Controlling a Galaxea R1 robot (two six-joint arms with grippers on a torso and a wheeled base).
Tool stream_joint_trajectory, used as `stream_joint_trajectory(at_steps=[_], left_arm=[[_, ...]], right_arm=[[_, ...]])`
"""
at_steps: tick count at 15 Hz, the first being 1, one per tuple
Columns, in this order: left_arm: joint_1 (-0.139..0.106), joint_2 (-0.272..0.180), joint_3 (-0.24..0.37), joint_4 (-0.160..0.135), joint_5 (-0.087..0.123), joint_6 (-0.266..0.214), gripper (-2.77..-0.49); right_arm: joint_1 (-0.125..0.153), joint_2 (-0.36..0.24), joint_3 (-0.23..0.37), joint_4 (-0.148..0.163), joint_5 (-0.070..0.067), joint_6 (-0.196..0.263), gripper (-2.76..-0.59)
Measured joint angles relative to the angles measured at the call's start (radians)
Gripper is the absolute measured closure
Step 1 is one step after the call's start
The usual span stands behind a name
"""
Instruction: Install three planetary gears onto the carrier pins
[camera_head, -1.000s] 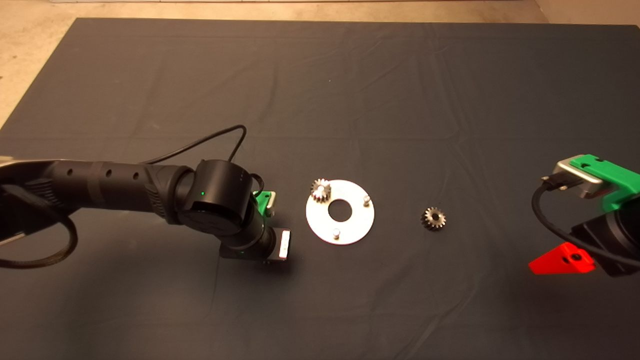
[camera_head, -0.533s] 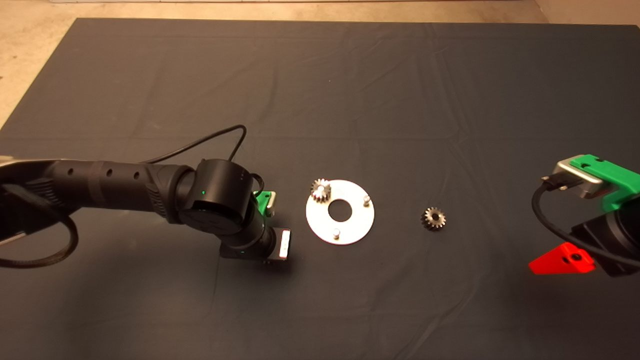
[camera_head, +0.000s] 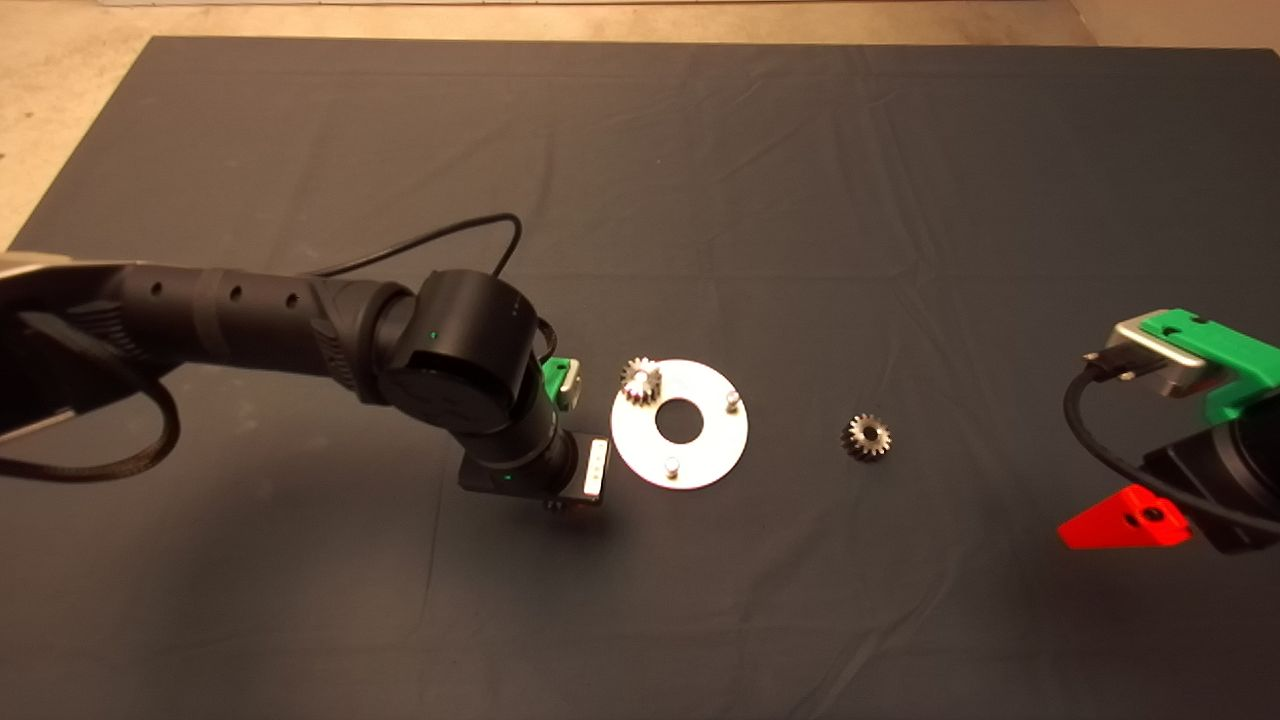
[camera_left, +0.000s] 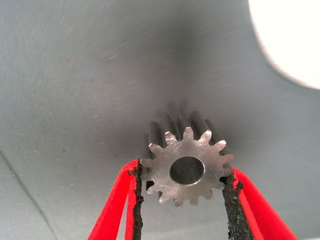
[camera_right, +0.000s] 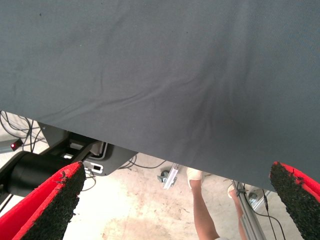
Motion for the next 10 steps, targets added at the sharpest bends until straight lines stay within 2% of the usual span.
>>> stream_joint_trajectory(at_steps=[2, 7, 10], left_arm=[[-0.024, 0.032, 0.000, -0.026, 0.001, 0.000, -0.88], [-0.062, 0.113, 0.000, -0.056, 0.000, 0.010, -0.88], [-0.067, 0.139, -0.003, -0.066, 0.001, 0.021, -0.88]], right_arm=[[0.000, 0.000, 0.000, 0.000, 0.000, 0.000, -2.75], [0.000, 0.000, 0.000, 0.001, 0.000, 0.000, -2.75], [0.000, 0.000, 0.000, 0.001, 0.001, 0.000, -2.75]])
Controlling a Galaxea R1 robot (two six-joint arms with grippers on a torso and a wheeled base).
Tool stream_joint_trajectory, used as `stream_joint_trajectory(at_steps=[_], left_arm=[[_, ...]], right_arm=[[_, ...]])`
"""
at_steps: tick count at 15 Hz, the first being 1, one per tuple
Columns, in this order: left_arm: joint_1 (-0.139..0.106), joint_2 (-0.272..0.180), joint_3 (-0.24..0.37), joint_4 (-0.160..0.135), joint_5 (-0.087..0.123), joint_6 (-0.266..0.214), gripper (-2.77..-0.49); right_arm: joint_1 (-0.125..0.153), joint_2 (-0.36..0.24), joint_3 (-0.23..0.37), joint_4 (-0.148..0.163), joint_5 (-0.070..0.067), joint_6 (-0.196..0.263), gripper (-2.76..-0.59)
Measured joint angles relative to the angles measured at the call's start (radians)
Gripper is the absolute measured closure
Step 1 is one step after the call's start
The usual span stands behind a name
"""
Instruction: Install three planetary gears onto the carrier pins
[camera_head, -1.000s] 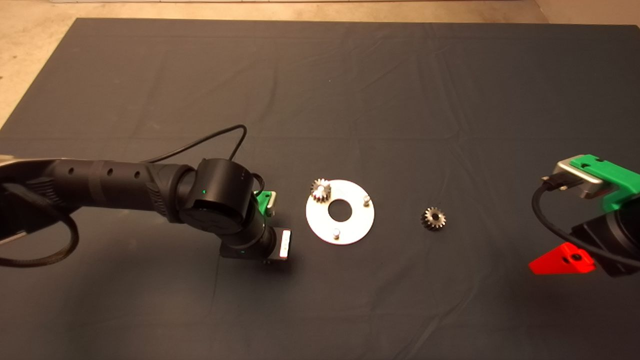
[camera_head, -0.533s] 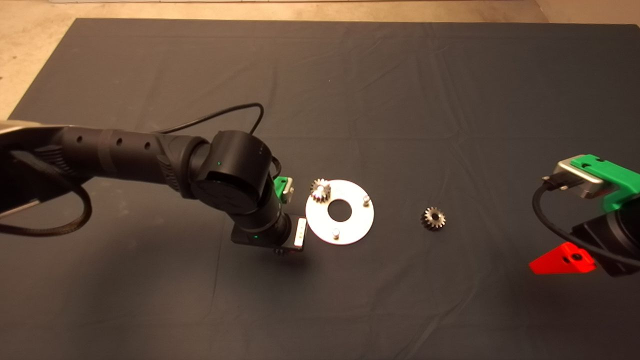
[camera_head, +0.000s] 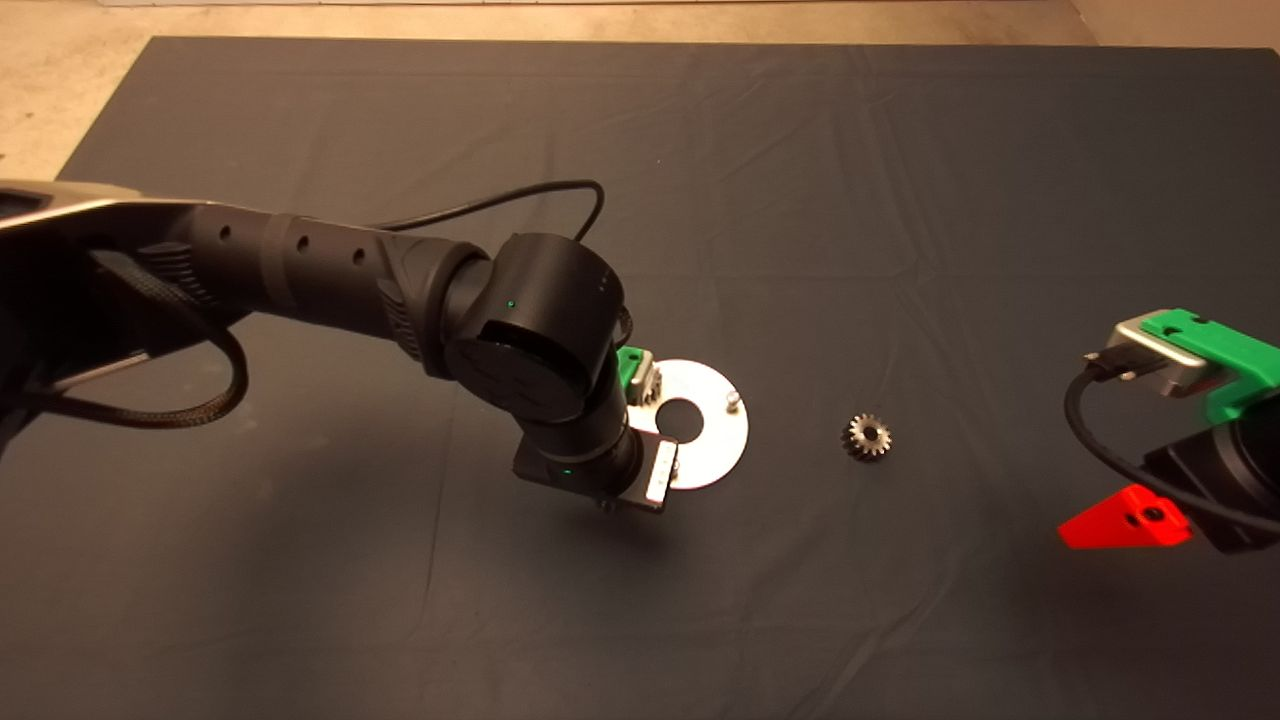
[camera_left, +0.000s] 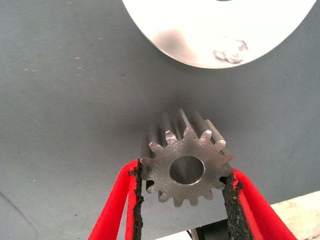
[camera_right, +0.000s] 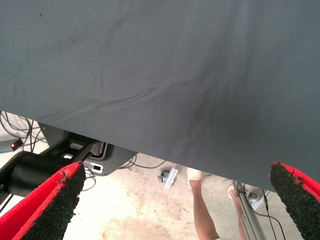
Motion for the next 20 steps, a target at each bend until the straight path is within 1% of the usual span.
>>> stream_joint_trajectory(at_steps=[3, 5, 12, 16, 20], left_arm=[[-0.002, 0.029, -0.006, -0.003, 0.000, 0.018, -0.88], [-0.008, 0.051, -0.022, -0.004, -0.001, 0.022, -0.88], [-0.008, 0.113, -0.109, -0.005, -0.001, 0.019, -0.88], [-0.008, 0.142, -0.168, -0.004, 0.000, -0.026, -0.88], [-0.008, 0.150, -0.193, -0.004, 0.000, -0.059, -0.88]], right_arm=[[0.000, 0.000, 0.000, 0.000, 0.000, 0.000, -2.75], [0.000, 0.000, 0.000, 0.000, 0.000, 0.000, -2.75], [0.000, 0.000, 0.000, 0.000, 0.000, 0.000, -2.75], [0.000, 0.000, 0.000, 0.000, 0.000, 0.000, -2.75], [0.000, 0.000, 0.000, 0.000, 0.000, 0.000, -2.75]])
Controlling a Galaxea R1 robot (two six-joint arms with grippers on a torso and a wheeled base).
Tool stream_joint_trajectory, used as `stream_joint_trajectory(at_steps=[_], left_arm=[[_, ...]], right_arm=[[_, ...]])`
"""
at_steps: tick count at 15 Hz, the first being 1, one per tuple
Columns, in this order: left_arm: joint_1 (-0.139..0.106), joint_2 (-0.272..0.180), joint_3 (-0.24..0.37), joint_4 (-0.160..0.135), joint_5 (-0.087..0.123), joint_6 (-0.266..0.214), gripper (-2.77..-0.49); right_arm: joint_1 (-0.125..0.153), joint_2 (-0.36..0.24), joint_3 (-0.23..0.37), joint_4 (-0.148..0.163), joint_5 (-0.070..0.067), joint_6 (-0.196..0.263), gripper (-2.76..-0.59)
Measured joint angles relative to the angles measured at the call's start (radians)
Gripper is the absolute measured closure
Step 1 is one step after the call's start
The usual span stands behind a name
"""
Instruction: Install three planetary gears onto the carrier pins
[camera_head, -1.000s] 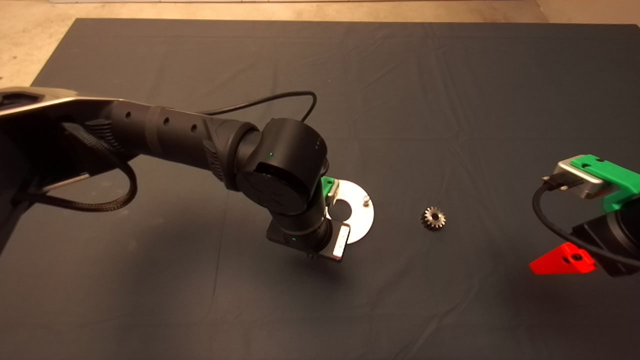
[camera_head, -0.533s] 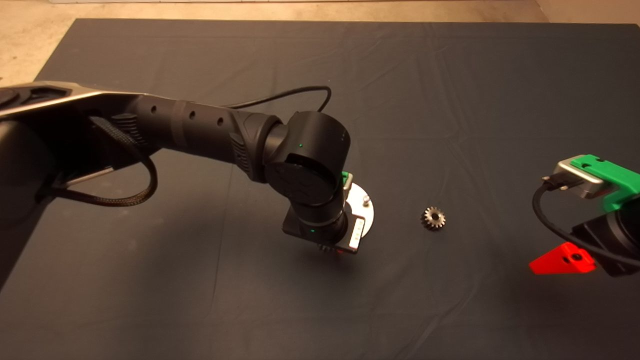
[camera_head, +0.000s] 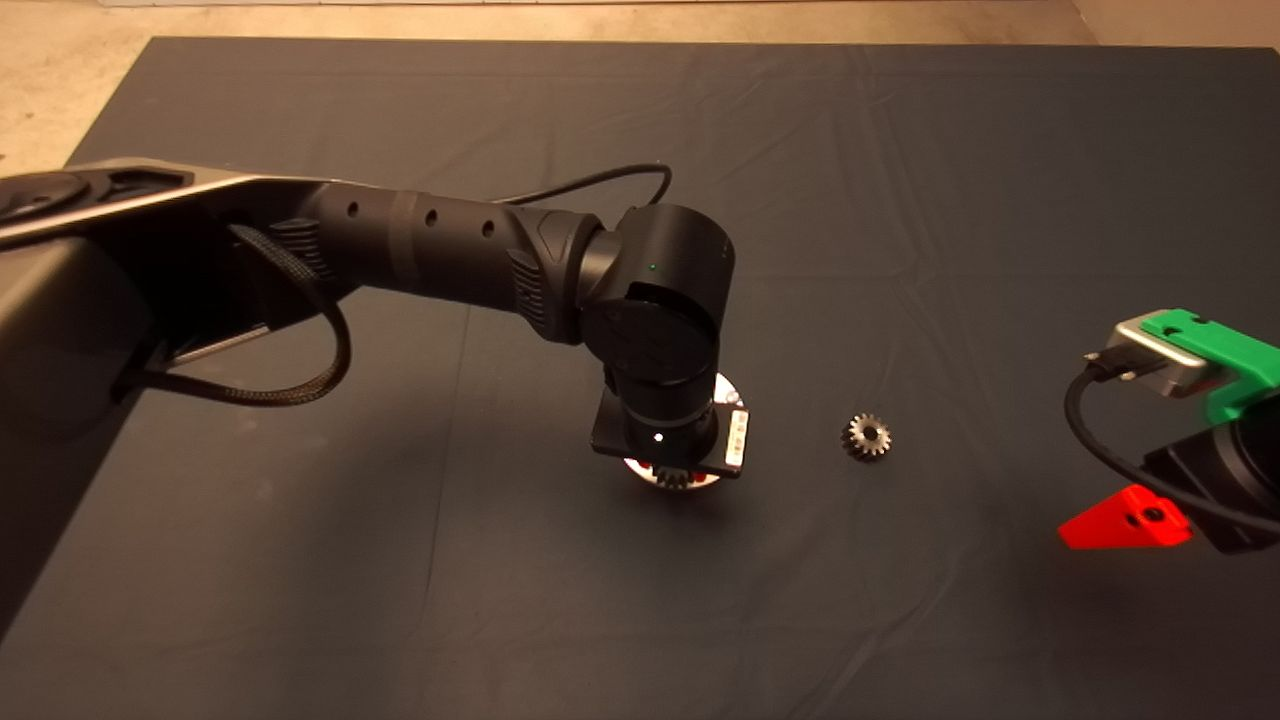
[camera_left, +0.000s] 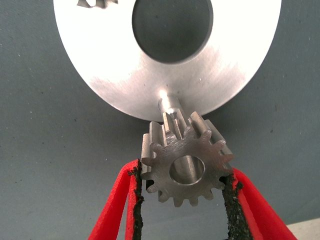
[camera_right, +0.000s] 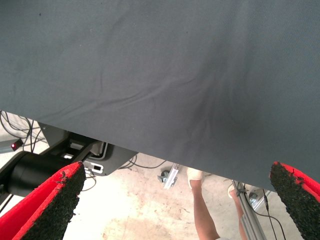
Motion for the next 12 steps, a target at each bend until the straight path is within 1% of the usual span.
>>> stream_joint_trajectory(at_steps=[6, 12], left_arm=[[0.000, 0.009, -0.006, 0.001, 0.000, -0.019, -0.88], [0.000, 0.009, -0.012, 0.014, 0.000, -0.026, -0.88]], right_arm=[[0.000, 0.000, 0.000, 0.000, 0.000, 0.000, -2.75], [0.000, 0.000, 0.000, 0.000, 0.000, 0.000, -2.75]])
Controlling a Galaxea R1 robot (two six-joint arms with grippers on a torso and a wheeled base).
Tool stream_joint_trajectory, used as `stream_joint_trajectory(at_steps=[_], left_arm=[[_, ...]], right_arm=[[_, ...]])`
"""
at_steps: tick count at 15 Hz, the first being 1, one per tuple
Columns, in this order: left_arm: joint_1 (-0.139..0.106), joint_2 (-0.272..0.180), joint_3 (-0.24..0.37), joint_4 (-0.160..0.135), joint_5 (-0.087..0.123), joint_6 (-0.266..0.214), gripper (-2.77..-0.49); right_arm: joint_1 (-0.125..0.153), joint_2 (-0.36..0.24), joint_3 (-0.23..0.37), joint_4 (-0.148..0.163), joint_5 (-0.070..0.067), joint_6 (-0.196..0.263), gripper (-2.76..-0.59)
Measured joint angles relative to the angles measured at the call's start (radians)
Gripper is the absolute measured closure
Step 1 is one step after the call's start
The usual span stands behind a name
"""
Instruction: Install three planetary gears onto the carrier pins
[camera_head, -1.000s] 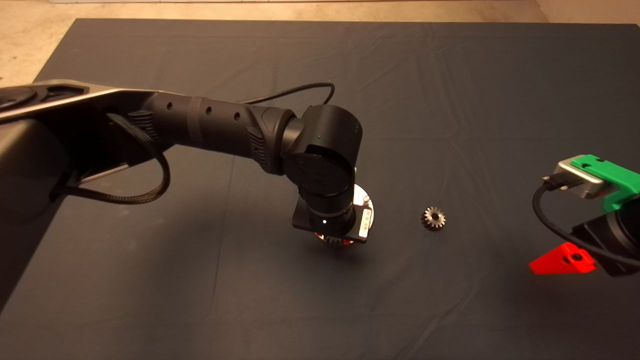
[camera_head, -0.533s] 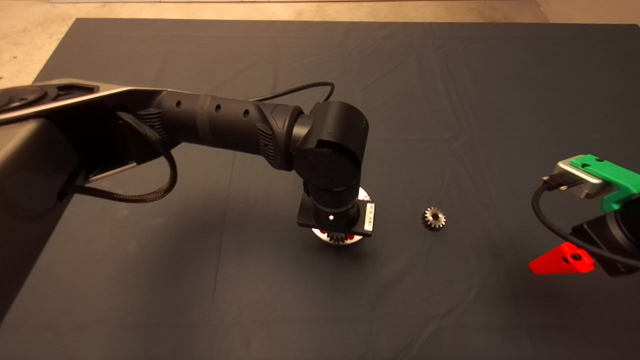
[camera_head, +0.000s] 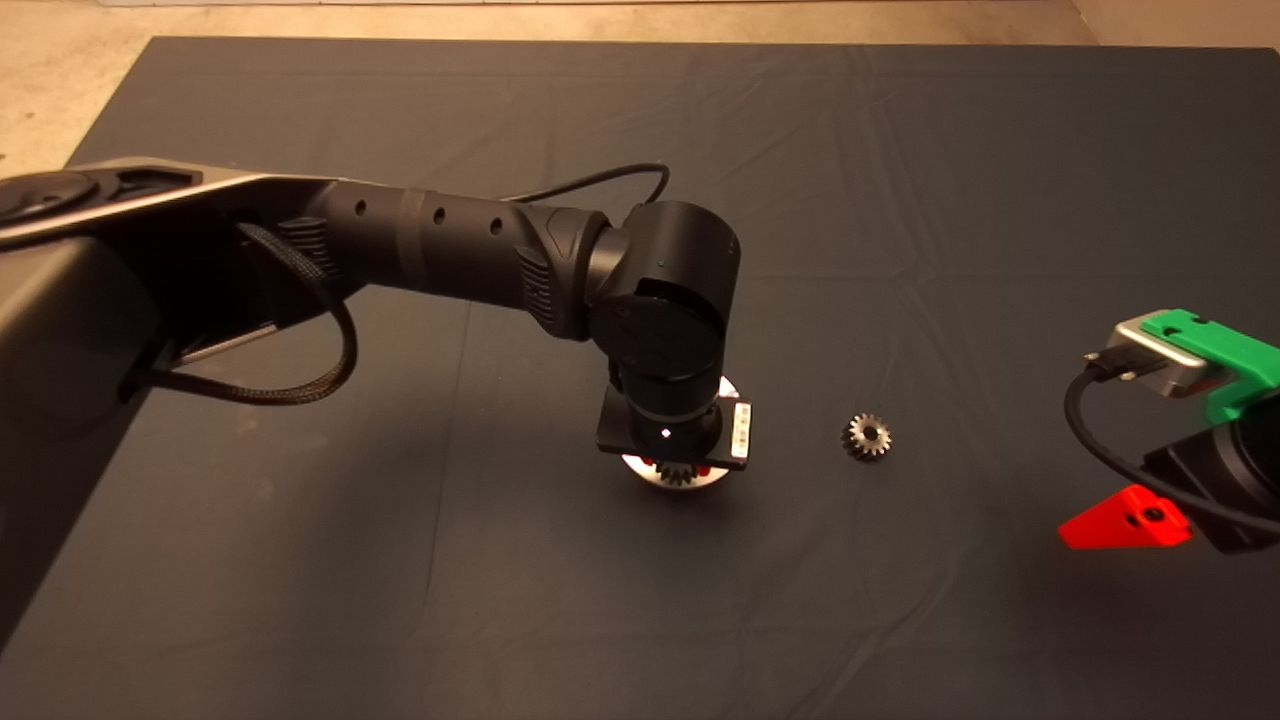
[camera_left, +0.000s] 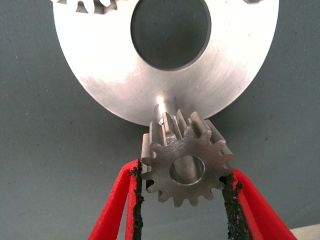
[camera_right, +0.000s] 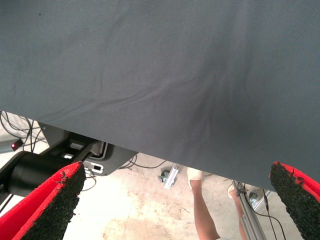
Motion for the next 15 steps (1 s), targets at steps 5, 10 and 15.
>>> stream_joint_trajectory(at_steps=[5, 10, 15], left_arm=[[0.000, 0.000, 0.000, 0.017, 0.000, -0.004, -0.88], [0.000, -0.004, 0.000, 0.031, 0.000, -0.004, -0.88], [0.001, -0.006, 0.000, 0.037, 0.000, -0.004, -0.88]], right_arm=[[0.000, 0.000, 0.000, 0.000, 0.000, 0.000, -2.75], [0.000, 0.000, 0.000, 0.000, 0.000, 0.000, -2.75], [0.000, 0.000, 0.000, 0.000, 0.000, 0.000, -2.75]])
